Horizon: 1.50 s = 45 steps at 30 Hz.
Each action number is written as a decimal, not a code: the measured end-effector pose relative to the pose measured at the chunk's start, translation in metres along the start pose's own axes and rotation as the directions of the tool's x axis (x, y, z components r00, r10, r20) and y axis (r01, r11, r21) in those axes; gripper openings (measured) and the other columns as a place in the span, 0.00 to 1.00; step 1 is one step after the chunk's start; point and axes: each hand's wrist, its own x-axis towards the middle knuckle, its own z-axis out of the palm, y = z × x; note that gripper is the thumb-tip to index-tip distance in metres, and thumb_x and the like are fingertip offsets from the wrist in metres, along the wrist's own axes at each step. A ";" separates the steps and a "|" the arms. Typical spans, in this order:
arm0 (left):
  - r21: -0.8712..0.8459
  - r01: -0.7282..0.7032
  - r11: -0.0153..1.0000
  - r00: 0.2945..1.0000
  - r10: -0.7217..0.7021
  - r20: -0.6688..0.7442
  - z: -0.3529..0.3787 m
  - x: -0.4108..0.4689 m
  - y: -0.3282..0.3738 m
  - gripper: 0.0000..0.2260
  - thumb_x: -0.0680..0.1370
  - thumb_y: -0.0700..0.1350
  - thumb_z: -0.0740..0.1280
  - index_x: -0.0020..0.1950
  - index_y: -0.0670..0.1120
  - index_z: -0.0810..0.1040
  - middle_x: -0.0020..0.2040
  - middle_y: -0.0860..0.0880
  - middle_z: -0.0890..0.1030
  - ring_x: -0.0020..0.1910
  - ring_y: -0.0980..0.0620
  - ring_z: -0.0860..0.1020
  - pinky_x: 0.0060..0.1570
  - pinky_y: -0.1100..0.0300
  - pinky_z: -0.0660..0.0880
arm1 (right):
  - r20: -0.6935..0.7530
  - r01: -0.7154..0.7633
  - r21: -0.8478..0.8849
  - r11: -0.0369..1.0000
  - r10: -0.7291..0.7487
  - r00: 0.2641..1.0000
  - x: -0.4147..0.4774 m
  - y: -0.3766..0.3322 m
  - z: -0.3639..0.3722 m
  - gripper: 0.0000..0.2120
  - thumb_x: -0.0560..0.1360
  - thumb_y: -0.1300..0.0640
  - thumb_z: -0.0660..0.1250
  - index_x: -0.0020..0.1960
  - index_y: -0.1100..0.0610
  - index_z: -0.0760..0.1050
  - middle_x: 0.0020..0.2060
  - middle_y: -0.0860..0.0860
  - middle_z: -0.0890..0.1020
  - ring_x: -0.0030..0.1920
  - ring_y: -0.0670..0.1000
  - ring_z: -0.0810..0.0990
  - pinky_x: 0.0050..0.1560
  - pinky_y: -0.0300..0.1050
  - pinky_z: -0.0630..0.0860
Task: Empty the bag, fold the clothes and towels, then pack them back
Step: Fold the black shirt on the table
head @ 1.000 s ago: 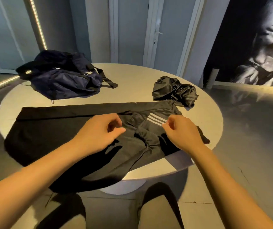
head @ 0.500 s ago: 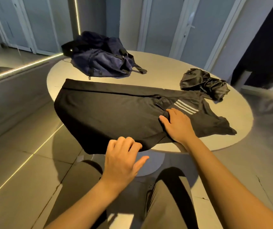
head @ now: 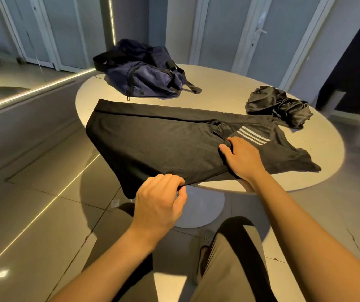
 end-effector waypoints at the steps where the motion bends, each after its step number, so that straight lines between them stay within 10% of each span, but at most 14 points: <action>1: -0.004 0.030 1.000 0.999 -0.030 0.025 -0.003 0.001 -0.001 0.01 0.76 0.41 0.69 0.46 0.44 0.81 0.39 0.50 0.80 0.39 0.51 0.77 0.38 0.55 0.73 | -0.001 0.000 0.001 1.000 0.000 1.000 0.000 0.000 0.000 0.25 0.84 0.41 0.54 0.70 0.57 0.73 0.65 0.54 0.78 0.66 0.57 0.75 0.68 0.58 0.70; 14: -0.333 0.575 0.747 0.800 -0.428 0.421 -0.048 0.022 -0.027 0.04 0.83 0.44 0.66 0.52 0.52 0.80 0.44 0.56 0.81 0.41 0.55 0.79 0.42 0.61 0.76 | -0.003 0.017 0.013 1.000 -0.017 1.000 -0.001 0.001 -0.002 0.23 0.83 0.42 0.56 0.67 0.56 0.74 0.62 0.54 0.80 0.62 0.57 0.77 0.64 0.56 0.72; 25: -0.369 0.432 0.823 0.812 -0.178 0.556 -0.066 0.067 -0.055 0.05 0.82 0.45 0.68 0.54 0.52 0.83 0.44 0.56 0.83 0.46 0.57 0.81 0.48 0.65 0.76 | -0.188 0.186 0.178 0.966 -0.152 0.970 -0.013 -0.034 -0.033 0.12 0.80 0.46 0.67 0.56 0.52 0.82 0.56 0.49 0.81 0.56 0.50 0.79 0.58 0.48 0.75; 31: -0.344 0.433 0.833 0.758 -0.130 0.639 -0.072 0.084 -0.057 0.12 0.80 0.42 0.70 0.61 0.55 0.80 0.45 0.53 0.82 0.46 0.55 0.81 0.51 0.64 0.78 | 0.276 0.307 0.449 0.839 -0.458 0.845 -0.032 -0.105 -0.058 0.07 0.77 0.51 0.73 0.53 0.52 0.85 0.48 0.43 0.85 0.50 0.42 0.82 0.54 0.36 0.77; 45: -0.046 0.363 0.931 0.867 -0.319 0.382 -0.091 0.023 -0.082 0.13 0.75 0.39 0.70 0.51 0.57 0.74 0.41 0.59 0.79 0.36 0.59 0.79 0.34 0.70 0.71 | 0.363 0.140 0.609 0.781 -0.432 0.826 -0.021 -0.097 -0.049 0.07 0.81 0.56 0.68 0.48 0.57 0.82 0.39 0.47 0.85 0.41 0.42 0.81 0.47 0.35 0.76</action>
